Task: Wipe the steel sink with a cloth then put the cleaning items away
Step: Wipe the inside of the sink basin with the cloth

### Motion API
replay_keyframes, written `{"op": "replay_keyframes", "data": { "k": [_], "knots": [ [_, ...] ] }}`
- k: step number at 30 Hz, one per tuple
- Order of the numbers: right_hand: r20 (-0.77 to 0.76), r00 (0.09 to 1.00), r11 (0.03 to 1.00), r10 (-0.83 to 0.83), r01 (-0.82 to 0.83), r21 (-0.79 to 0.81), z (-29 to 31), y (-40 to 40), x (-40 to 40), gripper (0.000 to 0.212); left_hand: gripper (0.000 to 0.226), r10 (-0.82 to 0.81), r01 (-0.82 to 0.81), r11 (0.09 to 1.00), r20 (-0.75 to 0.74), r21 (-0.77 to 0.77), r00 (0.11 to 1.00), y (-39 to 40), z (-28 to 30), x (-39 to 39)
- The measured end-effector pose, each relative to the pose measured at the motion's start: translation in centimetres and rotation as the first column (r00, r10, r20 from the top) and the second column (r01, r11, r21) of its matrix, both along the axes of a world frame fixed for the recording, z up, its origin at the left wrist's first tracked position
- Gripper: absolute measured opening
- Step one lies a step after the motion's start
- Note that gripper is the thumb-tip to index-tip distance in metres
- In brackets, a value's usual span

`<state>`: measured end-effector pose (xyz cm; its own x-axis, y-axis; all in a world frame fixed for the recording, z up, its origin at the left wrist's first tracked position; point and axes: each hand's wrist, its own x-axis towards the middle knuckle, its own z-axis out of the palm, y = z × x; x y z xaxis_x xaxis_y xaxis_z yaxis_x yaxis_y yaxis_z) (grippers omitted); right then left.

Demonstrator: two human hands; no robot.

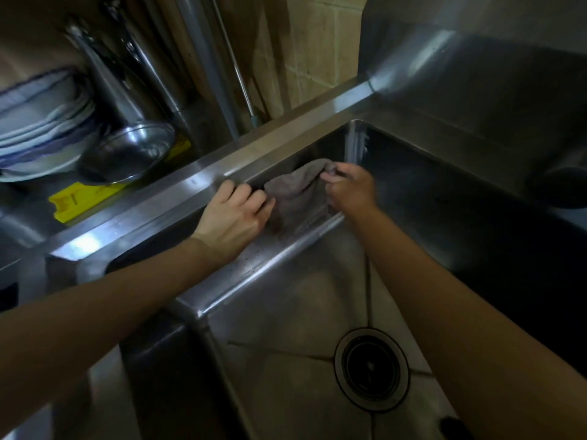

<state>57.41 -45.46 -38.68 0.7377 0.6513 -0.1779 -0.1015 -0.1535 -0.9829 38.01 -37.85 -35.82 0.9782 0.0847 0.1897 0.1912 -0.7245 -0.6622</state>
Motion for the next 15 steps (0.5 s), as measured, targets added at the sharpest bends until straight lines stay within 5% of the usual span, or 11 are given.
{"op": "replay_keyframes", "data": {
  "k": [7, 9, 15],
  "knots": [
    [-0.27, 0.959, 0.996, -0.082, 0.092, 0.022, -0.9, 1.1, -0.4, 0.02, 0.034, -0.027, 0.058, 0.969, -0.127, 0.242, 0.992, 0.9, 0.2, 0.0],
    [-0.203, 0.979, 0.999, -0.029, 0.036, 0.032, -0.9, 1.1, -0.5, 0.009, 0.038, -0.025, 0.097, 0.952, -0.242, 0.289, 0.97, 1.2, 0.4, -0.2],
    [0.01, 0.997, 0.997, 0.075, -0.075, -0.007, -1.3, 0.2, -1.6, 0.05, 0.059, 0.145, 0.068, 0.862, -0.373, 0.503, 0.917, 1.6, 0.9, -0.6]
  ]
}}
